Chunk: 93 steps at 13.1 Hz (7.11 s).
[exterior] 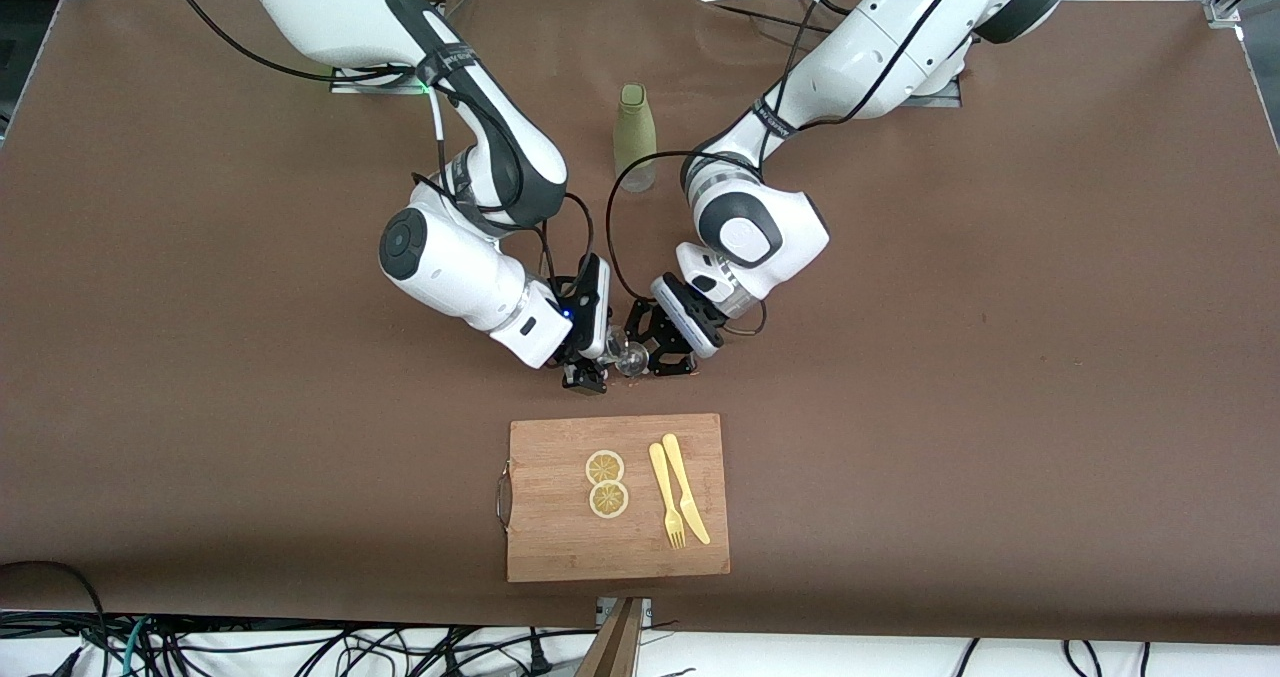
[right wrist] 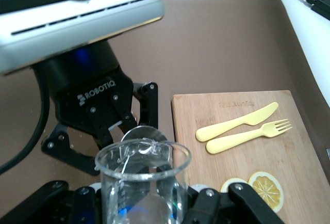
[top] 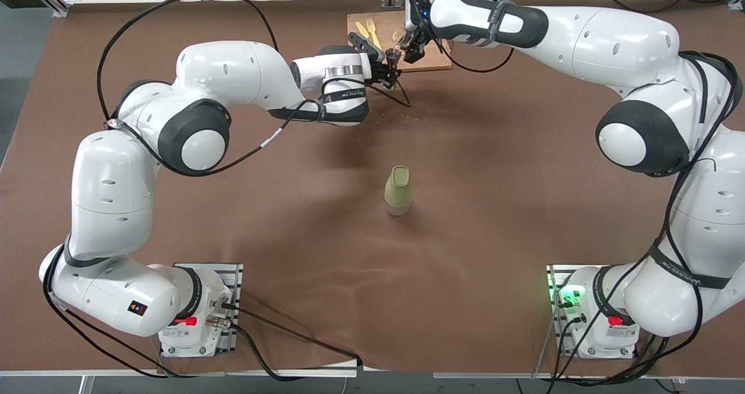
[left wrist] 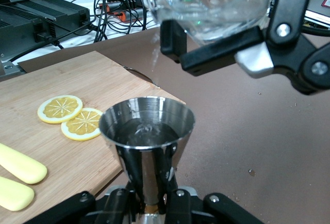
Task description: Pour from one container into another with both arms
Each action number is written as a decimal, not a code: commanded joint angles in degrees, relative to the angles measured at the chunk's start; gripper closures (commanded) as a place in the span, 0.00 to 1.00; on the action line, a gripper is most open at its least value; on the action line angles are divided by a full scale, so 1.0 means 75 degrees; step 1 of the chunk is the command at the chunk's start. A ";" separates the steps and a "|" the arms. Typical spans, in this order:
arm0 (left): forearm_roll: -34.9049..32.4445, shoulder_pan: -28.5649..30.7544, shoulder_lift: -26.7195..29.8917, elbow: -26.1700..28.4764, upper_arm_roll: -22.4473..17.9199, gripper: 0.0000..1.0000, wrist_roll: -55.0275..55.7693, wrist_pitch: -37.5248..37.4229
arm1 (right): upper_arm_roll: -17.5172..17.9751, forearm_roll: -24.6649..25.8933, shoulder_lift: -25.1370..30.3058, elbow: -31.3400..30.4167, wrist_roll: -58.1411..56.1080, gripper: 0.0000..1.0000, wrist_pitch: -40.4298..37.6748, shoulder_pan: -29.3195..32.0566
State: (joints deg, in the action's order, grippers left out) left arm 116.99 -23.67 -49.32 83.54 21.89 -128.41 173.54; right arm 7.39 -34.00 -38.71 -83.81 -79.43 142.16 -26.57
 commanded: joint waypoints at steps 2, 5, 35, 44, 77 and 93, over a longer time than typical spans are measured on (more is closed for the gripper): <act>0.0221 -0.0149 -0.0046 -0.0194 -0.0094 1.00 0.0001 0.0158 | 0.0034 -0.1300 -0.0042 0.0183 -0.0248 1.00 -0.0028 0.0073; 0.0210 -0.0067 0.0036 -0.0077 -0.0106 1.00 -0.0034 0.0182 | 0.0011 -0.2343 0.0448 -0.0191 -0.0763 1.00 -0.0517 0.0308; -0.7580 0.6226 0.2099 0.4002 -0.2002 1.00 -0.2062 -1.0035 | -0.0130 -0.3178 -0.1975 -0.1751 -0.8558 0.94 -0.6017 0.6074; -0.8931 0.6355 0.1584 0.3639 -0.3223 1.00 -0.3138 -1.0775 | -0.0655 -0.2651 -0.1835 -0.1727 -0.8453 0.00 -0.6390 0.6343; -1.2864 0.5887 0.4591 0.2584 -0.4079 0.00 0.2770 -1.0072 | -0.1690 0.4777 0.4844 -0.1469 1.0324 0.00 -0.7692 0.3004; -1.5667 0.3590 0.6950 0.2046 -0.2708 0.00 1.6706 -1.0963 | -0.1466 0.4720 0.5560 -0.2008 1.0426 0.00 -0.6568 0.3613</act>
State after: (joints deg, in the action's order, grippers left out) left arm 2.95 4.83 2.45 100.74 1.27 -11.44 92.08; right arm -3.97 1.52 2.84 -99.67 -2.94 93.23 0.49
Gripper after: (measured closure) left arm 0.000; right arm 0.000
